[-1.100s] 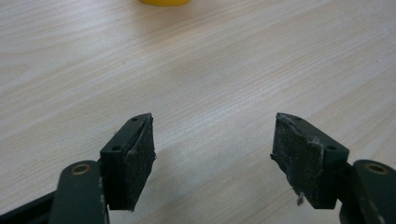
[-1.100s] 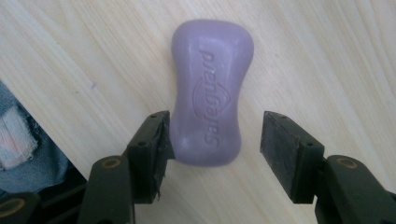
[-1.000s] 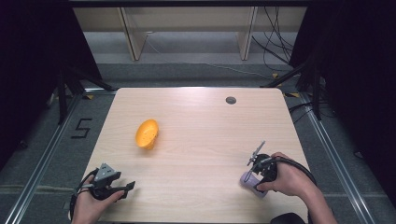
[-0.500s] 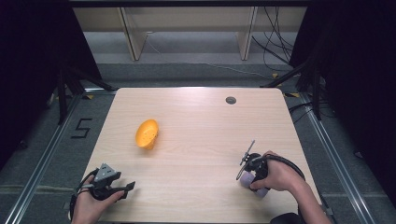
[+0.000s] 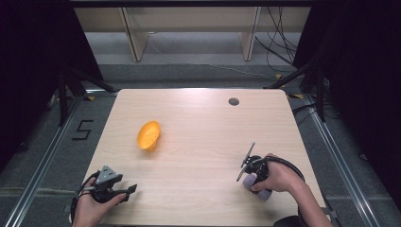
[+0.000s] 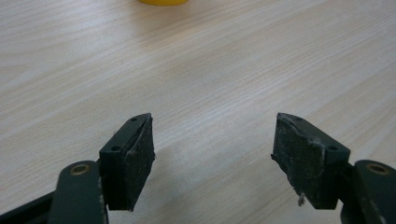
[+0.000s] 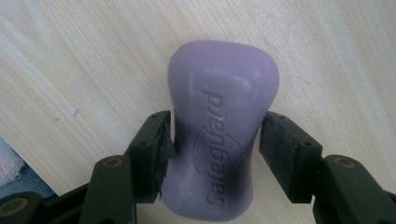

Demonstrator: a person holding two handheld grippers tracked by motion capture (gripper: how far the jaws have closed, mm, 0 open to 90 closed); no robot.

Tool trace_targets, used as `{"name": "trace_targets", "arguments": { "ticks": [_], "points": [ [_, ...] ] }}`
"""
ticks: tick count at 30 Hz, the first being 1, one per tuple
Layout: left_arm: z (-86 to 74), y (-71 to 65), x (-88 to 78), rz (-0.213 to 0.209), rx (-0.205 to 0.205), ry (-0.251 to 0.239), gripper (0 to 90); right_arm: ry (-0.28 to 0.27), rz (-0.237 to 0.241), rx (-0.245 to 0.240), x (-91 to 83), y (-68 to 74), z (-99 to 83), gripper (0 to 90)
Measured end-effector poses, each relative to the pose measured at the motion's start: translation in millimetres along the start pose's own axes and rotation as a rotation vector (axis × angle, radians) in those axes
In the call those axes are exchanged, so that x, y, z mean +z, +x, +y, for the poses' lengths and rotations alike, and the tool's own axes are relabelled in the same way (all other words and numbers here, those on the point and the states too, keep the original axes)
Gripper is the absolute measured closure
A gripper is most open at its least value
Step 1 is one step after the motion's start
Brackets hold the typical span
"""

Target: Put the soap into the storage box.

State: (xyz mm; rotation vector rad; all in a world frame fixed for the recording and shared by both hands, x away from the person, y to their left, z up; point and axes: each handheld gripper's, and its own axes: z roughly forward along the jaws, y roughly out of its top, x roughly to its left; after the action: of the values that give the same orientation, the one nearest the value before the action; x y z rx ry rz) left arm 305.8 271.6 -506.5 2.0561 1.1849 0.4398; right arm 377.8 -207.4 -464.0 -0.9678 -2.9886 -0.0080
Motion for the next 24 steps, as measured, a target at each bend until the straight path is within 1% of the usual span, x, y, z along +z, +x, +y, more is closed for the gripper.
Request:
{"name": "trace_targets", "arguments": {
  "ticks": [1,2,3,4,5,6,7,9,10,11,13,14,15,16,17,19,20,21,22,23,24],
  "points": [
    [0.0,0.0,0.0,0.000,-0.001,0.000,28.8,0.000,0.000,0.000,0.0,0.0,0.0,44.3],
    [-0.1,0.3,-0.1,-0.005,-0.001,0.001,28.8,0.008,-0.010,0.018,0.2,2.2,0.8,44.5],
    [-0.3,0.5,0.1,-0.005,0.000,0.002,28.8,0.008,-0.005,0.016,1.0,2.3,1.3,44.6],
    [-0.4,0.5,0.1,-0.005,-0.001,0.003,28.7,0.012,-0.003,0.007,1.3,2.2,1.5,44.8],
    [-0.5,0.6,0.3,-0.006,-0.002,0.003,28.7,0.023,-0.013,-0.002,3.2,1.0,1.5,45.1],
    [-0.7,0.6,0.5,-0.007,-0.004,0.001,28.7,0.023,-0.013,-0.002,3.2,1.0,1.5,45.1],
    [-1.0,0.3,0.9,-0.002,-0.005,-0.004,28.7,0.023,-0.016,-0.016,4.2,0.4,1.9,45.1],
    [-1.1,0.4,1.1,-0.002,-0.005,-0.007,28.7,0.026,-0.009,-0.008,5.9,0.9,2.3,45.3],
    [-1.0,0.4,1.1,-0.003,-0.005,-0.004,28.7,0.031,-0.011,-0.013,6.4,0.4,2.2,45.5],
    [-0.9,1.4,0.4,0.001,0.007,0.008,28.7,0.033,-0.006,-0.022,7.8,-0.4,2.2,46.6],
    [-0.8,1.6,0.1,-0.003,0.006,0.016,28.7,0.031,-0.004,-0.031,8.5,-0.7,2.1,47.2],
    [-0.8,1.6,0.1,-0.003,0.006,0.016,28.7,0.041,-0.005,-0.008,9.1,1.3,2.2,48.0],
    [-0.8,1.6,0.1,-0.003,0.006,0.016,28.7,0.041,-0.005,-0.008,9.1,1.3,2.2,48.0],
    [-0.8,1.6,0.0,-0.003,0.006,0.016,28.7,0.036,0.005,-0.028,10.3,-0.4,2.3,48.7],
    [-1.0,1.3,0.4,0.001,0.006,0.009,28.7,0.037,0.005,-0.021,10.3,-0.6,1.9,49.4],
    [-1.1,1.5,0.4,0.001,0.007,0.006,28.6,0.036,0.009,-0.027,10.4,-1.0,1.9,49.5],
    [-1.1,1.6,0.3,0.001,0.007,0.007,28.7,0.038,0.003,-0.021,10.4,-0.6,1.8,49.6],
    [-1.2,1.6,0.3,0.001,0.007,0.006,28.7,0.036,0.006,0.000,10.2,1.3,1.5,49.7],
    [-1.2,1.7,0.3,0.002,0.007,0.007,28.7,0.036,0.006,0.000,10.2,1.3,1.5,49.7],
    [-1.2,1.8,0.2,0.001,0.007,0.007,28.7,0.030,0.010,-0.016,10.2,0.6,1.2,49.8],
    [-1.2,1.9,0.1,0.001,0.009,0.008,28.7,0.027,0.003,-0.024,10.1,0.6,0.7,49.8]
  ]
}}
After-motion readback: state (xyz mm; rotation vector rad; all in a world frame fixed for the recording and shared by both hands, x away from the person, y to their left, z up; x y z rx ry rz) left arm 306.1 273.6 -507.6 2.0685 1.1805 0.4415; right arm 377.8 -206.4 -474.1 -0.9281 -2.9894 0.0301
